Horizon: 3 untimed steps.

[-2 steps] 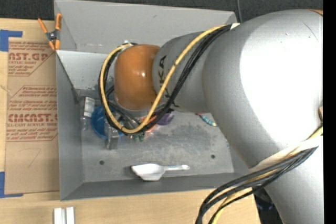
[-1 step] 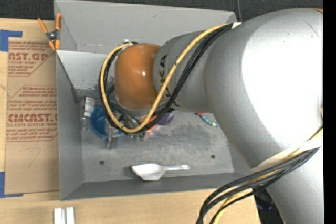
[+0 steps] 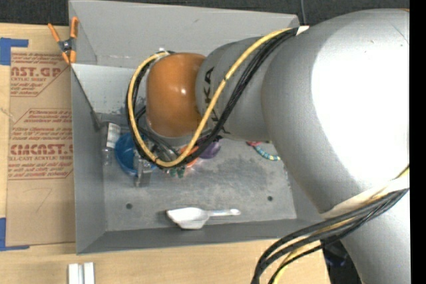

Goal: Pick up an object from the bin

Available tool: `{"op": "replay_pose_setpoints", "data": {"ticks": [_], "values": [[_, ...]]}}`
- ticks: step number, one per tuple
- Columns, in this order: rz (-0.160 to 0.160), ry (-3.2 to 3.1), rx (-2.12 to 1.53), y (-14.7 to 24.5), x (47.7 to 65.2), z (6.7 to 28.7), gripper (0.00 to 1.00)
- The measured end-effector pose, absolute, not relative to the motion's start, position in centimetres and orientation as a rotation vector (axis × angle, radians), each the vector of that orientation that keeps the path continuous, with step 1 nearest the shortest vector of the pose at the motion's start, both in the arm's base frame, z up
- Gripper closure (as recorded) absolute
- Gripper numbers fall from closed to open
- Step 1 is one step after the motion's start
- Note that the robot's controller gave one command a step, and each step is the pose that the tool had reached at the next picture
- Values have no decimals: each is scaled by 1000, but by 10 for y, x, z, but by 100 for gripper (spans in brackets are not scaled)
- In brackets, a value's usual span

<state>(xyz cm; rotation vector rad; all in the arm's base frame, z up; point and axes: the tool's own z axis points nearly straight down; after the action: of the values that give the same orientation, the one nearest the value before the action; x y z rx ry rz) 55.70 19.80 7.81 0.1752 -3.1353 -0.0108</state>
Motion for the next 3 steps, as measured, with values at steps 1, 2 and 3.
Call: {"op": "replay_pose_setpoints", "data": {"ticks": [1, 2, 3], "values": [[-10, -3133, 175, 198, 556, 88, 100], [-12, -3136, 175, 198, 557, 102, 100], [-13, -3137, 176, 199, 557, 109, 100]]}}
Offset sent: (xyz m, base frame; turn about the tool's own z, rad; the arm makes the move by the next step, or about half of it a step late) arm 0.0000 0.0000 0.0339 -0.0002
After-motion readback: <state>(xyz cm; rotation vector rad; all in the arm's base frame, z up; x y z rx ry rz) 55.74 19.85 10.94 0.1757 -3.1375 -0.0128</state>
